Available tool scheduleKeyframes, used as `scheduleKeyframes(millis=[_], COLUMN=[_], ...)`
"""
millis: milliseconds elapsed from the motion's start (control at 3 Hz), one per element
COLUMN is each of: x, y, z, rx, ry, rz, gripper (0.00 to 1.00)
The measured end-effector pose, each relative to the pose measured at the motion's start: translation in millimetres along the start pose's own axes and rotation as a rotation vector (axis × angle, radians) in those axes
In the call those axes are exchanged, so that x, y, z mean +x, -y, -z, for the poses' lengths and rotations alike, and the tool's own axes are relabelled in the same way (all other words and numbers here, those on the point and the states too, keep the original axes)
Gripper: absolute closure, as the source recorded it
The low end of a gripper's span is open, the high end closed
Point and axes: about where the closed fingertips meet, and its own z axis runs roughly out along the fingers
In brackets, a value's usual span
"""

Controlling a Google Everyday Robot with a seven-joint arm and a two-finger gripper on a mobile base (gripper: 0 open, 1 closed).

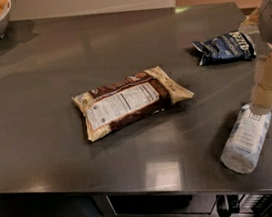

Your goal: Place blue plastic bottle upright

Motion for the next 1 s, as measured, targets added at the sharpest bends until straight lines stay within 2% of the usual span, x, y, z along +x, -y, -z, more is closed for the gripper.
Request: scheduleKeyframes(millis=[333, 667, 1000], x=[0, 1, 3], y=[0, 0, 2], z=[0, -3, -11], rx=[0.0, 0.007, 0.016], ry=[0.0, -0.042, -0.156], rz=[0.0, -0.073, -0.185], gripper=[0.0, 0.0, 0.0])
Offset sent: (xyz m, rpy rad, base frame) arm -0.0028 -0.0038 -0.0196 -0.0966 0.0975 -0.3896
